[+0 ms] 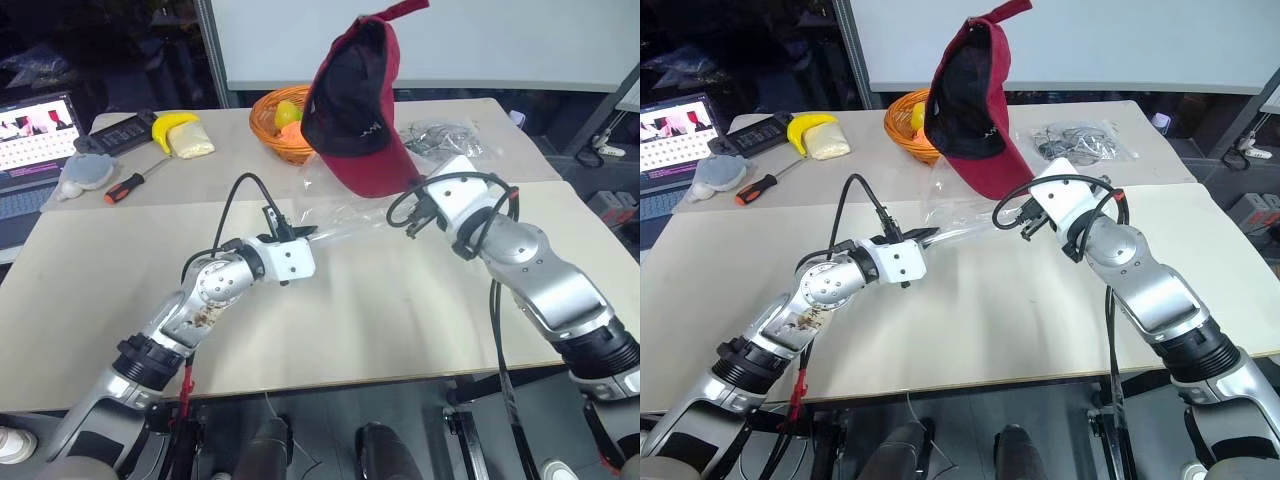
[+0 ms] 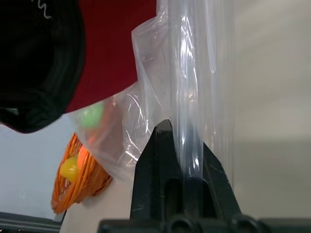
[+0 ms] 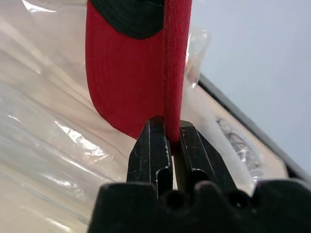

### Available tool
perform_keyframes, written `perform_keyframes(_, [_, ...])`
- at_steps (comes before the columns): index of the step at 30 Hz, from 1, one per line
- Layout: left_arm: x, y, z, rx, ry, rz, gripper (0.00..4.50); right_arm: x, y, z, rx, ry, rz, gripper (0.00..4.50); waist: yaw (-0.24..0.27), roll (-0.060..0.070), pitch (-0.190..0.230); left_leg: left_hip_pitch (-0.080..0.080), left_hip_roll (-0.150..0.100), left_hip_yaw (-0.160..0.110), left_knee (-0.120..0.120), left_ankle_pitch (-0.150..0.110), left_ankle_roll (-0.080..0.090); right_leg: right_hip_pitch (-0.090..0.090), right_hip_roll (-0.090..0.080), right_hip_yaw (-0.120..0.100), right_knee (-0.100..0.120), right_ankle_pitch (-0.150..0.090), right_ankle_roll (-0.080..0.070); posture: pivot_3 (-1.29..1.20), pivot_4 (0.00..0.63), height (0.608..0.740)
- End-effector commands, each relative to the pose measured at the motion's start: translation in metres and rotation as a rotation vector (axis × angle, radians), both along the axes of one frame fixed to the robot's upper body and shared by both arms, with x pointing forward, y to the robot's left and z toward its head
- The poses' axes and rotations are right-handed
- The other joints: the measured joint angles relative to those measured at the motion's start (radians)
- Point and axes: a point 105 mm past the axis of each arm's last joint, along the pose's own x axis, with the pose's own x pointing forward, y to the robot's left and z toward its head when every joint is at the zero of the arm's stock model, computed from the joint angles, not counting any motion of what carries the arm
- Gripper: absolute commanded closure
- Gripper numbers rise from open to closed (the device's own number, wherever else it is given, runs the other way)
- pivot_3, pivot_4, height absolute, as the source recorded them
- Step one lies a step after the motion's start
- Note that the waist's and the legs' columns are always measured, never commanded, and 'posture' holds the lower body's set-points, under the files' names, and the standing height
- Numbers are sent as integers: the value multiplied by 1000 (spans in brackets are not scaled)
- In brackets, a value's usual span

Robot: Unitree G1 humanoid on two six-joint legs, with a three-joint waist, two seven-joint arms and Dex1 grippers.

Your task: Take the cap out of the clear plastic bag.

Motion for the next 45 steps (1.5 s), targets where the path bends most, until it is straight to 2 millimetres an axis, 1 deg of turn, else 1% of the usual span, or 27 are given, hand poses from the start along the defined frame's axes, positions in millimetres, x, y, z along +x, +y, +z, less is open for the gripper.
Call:
perform_keyframes(1, [21,120,-50,121,192,433,4500,2,-136,58,238,-99,-452,4480,-2,0,0,0,0,0,0,0,0,0,0,0,0,0,0,0,150,740])
perform_keyframes(2, [21,120,-51,122,193,434,4500,4,-128,53,317,-47,-392,4480,-4,0,0,0,0,0,0,0,0,0,0,0,0,0,0,0,150,740])
perform_keyframes(3, [21,120,-51,119,193,433,4500,5,-114,39,391,72,-296,4480,-7,0,0,0,0,0,1,0,0,1,0,0,0,0,0,0,150,740])
perform_keyframes(4, [21,120,-51,117,193,433,4500,3,-104,30,426,150,-238,4480,-8,0,0,0,0,0,1,0,0,1,0,0,0,0,0,0,150,740])
perform_keyframes(5, [20,119,-51,116,194,431,4500,0,-99,28,436,184,-196,4480,-9,0,0,0,0,0,1,0,0,1,0,0,1,0,0,0,150,740])
perform_keyframes(6, [20,119,-51,114,196,429,4500,-5,-93,21,448,269,-142,4480,-9,0,0,0,0,0,1,0,0,1,0,0,1,0,0,0,150,740])
perform_keyframes(7, [20,118,-52,113,198,428,4500,-8,-90,18,451,319,-114,4480,-9,0,0,0,0,0,1,0,0,1,0,0,1,0,0,0,150,740])
perform_keyframes(9, [19,118,-52,111,198,427,4500,-26,-78,9,502,495,13,4480,-7,0,0,0,0,0,1,0,0,1,0,0,0,0,0,0,150,740])
perform_keyframes(10, [19,118,-52,111,197,428,4500,-34,-73,6,522,557,57,4480,-5,0,0,0,0,0,1,0,0,1,0,0,0,0,0,0,150,740])
perform_keyframes(11, [19,118,-52,111,196,428,4500,-42,-69,6,514,590,103,4480,-5,0,0,0,0,0,1,0,0,1,0,0,0,0,0,0,150,740])
perform_keyframes(12, [19,118,-52,109,196,427,4500,-50,-63,5,564,667,165,4480,-3,0,0,0,0,0,1,0,0,1,0,0,0,0,0,0,150,740])
perform_keyframes(14, [18,117,-53,107,197,426,4500,-59,-56,9,625,709,242,4480,-3,0,0,0,0,0,2,0,0,1,0,0,1,0,0,0,150,740])
perform_keyframes(17, [18,117,-54,101,200,425,4500,-63,-53,13,760,762,296,4480,-4,0,0,2,1,0,3,0,1,3,1,0,2,1,-1,0,150,740])
perform_keyframes(19, [17,117,-54,101,200,426,4500,-67,-44,21,851,777,379,4480,-5,0,0,4,1,0,3,0,1,6,1,0,2,1,-1,0,150,740])
perform_keyframes(21, [17,117,-55,100,201,428,4500,-71,-37,27,904,783,441,4480,-6,0,0,8,2,0,2,0,1,10,1,0,1,1,-1,0,150,740])
perform_keyframes(24, [16,118,-55,101,200,430,4500,-72,-39,34,1007,777,464,4480,-10,0,0,9,2,0,2,0,1,11,2,0,0,1,-1,0,150,740])
perform_keyframes(27, [16,120,-56,103,201,432,4500,-77,-46,52,1128,755,530,4480,-7,0,0,9,2,0,2,0,1,12,2,0,-1,1,-1,0,150,740])
perform_keyframes(28, [15,120,-55,105,200,432,4500,-77,-50,55,1148,748,522,4480,-5,0,0,9,2,0,2,0,1,13,1,0,-1,1,-1,0,150,740])
perform_keyframes(30, [15,120,-55,104,200,432,4500,-69,-66,54,1165,713,415,4480,-3,0,0,9,2,0,2,0,1,13,1,0,-1,1,-1,0,150,740])
perform_keyframes(31, [15,120,-55,104,200,432,4500,-61,-80,53,1190,685,337,4480,-2,0,0,9,2,0,2,0,1,13,1,0,-1,1,-1,0,150,740])
perform_keyframes(32, [14,120,-55,105,201,431,4500,-56,-91,56,1224,656,300,4480,0,0,0,9,2,0,2,0,1,13,1,0,-1,1,-1,0,150,740])
perform_keyframes(34, [14,120,-56,109,202,430,4500,-52,-112,66,1296,615,266,4480,1,0,0,9,2,0,2,0,1,13,1,0,-1,1,-1,0,150,740])
perform_keyframes(36, [14,119,-55,108,203,428,4500,-53,-120,79,1314,603,279,4480,-1,0,0,10,2,1,2,0,1,13,2,0,-1,1,-1,0,150,740])
perform_keyframes(38, [14,119,-55,108,203,427,4500,-55,-117,85,1307,622,306,4480,-1,0,0,9,3,1,1,0,1,12,2,0,-1,1,-1,0,150,740])
perform_keyframes(39, [14,118,-55,108,203,426,4500,-57,-110,85,1291,650,326,4480,-2,0,0,9,3,1,1,0,1,12,2,0,-2,1,-1,0,150,740])
perform_keyframes(43, [15,117,-56,107,206,422,4500,-67,-78,70,1224,802,416,4480,-2,1,0,9,4,2,-1,0,2,12,2,0,-4,1,-1,0,150,740])
perform_keyframes(45, [15,116,-56,107,207,420,4500,-72,-61,58,1204,878,465,4480,-1,1,0,9,5,2,0,0,2,12,2,0,-5,1,-1,0,150,740])
